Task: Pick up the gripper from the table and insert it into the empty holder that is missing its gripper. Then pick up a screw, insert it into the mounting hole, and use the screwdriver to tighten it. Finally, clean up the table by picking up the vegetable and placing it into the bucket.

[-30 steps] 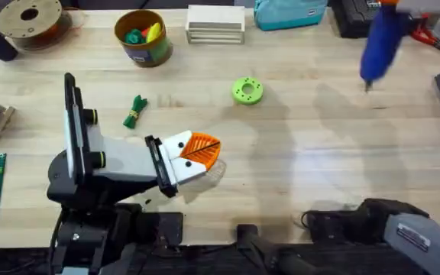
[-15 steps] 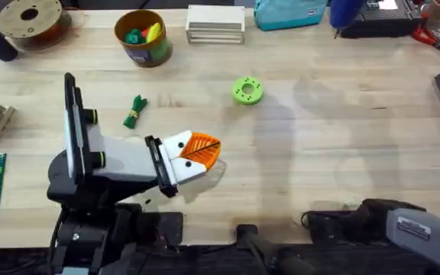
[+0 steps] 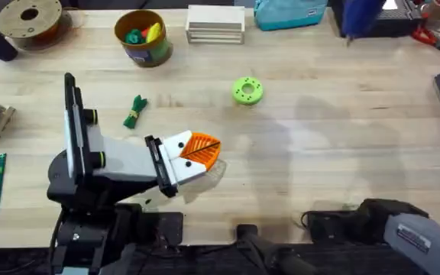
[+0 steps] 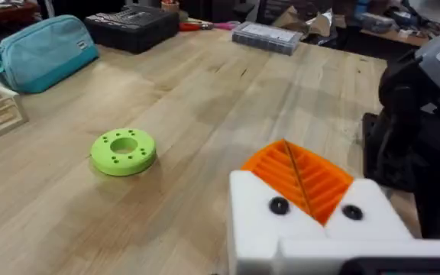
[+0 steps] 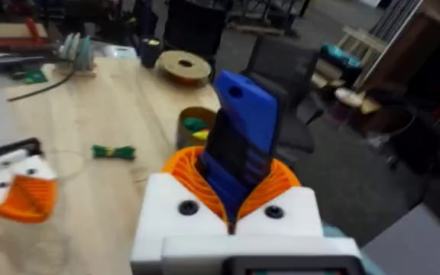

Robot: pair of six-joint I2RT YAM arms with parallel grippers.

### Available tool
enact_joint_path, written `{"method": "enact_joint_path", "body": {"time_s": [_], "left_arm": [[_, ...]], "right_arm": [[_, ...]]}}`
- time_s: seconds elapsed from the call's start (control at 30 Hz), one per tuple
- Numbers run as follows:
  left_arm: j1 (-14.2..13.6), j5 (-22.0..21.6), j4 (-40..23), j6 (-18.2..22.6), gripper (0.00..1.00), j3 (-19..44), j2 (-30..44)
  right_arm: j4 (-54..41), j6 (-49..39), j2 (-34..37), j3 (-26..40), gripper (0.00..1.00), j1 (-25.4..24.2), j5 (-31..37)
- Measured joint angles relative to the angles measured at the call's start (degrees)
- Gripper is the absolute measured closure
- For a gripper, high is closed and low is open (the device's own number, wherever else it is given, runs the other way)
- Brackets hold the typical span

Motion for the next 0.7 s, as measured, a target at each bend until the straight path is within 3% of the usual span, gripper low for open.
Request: {"method": "enact_joint_path", "body": {"time_s": [0.2,0.47,0.5,0.7], "left_arm": [[0.0,0.0,0.0,0.0,0.997,0.0,0.0],[0.0,0.0,0.0,0.0,0.997,0.0,0.0],[0.0,0.0,0.0,0.0,0.997,0.0,0.0],[0.0,0.0,0.0,0.0,0.997,0.0,0.0]], "right_arm": [[-14.9,-3.7,-6.7,-0.3,0.992,0.0,1.5],[-14.6,-6.0,-13.9,-7.3,0.992,0.0,5.0],[-12.5,-6.1,-17.2,-9.6,0.992,0.3,6.5],[-3.0,-2.4,-29.6,-20.6,0.992,7.2,10.8]]}}
